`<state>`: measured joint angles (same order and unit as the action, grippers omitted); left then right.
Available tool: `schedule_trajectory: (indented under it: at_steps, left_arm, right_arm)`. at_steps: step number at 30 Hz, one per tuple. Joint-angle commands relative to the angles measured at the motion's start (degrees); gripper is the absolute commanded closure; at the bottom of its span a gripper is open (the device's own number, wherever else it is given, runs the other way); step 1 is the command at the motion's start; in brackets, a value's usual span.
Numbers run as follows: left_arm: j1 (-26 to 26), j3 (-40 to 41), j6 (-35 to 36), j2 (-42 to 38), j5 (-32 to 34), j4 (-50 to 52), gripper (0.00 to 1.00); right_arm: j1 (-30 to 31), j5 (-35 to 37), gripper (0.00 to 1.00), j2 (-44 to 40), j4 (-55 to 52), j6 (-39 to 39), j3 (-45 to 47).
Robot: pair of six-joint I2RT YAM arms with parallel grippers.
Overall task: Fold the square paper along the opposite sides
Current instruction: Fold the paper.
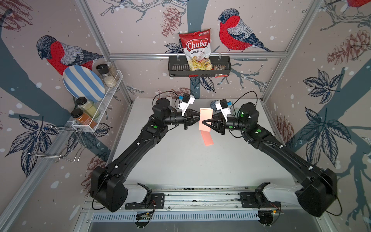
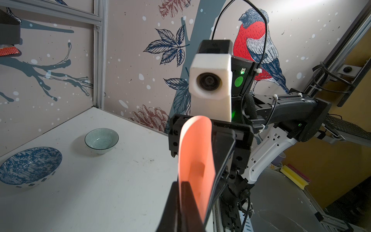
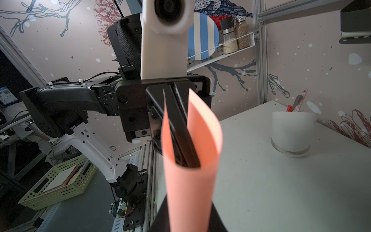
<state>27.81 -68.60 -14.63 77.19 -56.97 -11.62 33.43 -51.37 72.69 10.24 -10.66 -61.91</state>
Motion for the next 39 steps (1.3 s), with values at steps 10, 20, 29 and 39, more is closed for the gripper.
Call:
schedule_trajectory:
  at_steps: [10,20,29,39]
  left_arm:
    - [0.13,0.09,0.38,-0.37,-0.29,-2.77,1.00]
    - [0.11,0.07,0.31,-0.28,-0.25,-2.79,1.00]
    - [0.13,0.15,0.22,-0.29,-0.36,-2.95,1.00]
    - [0.14,0.16,0.21,-0.37,-0.31,-2.90,1.00]
  right_arm:
    - [0.23,-0.31,0.80,-0.23,1.70,0.38,-0.12]
    - [0.36,-0.31,0.80,-0.05,1.80,0.49,-0.16]
    - [0.34,-0.30,0.82,-0.19,1.76,0.55,-0.15]
    - [0.49,-0.22,0.83,-0.26,1.91,0.56,-0.12]
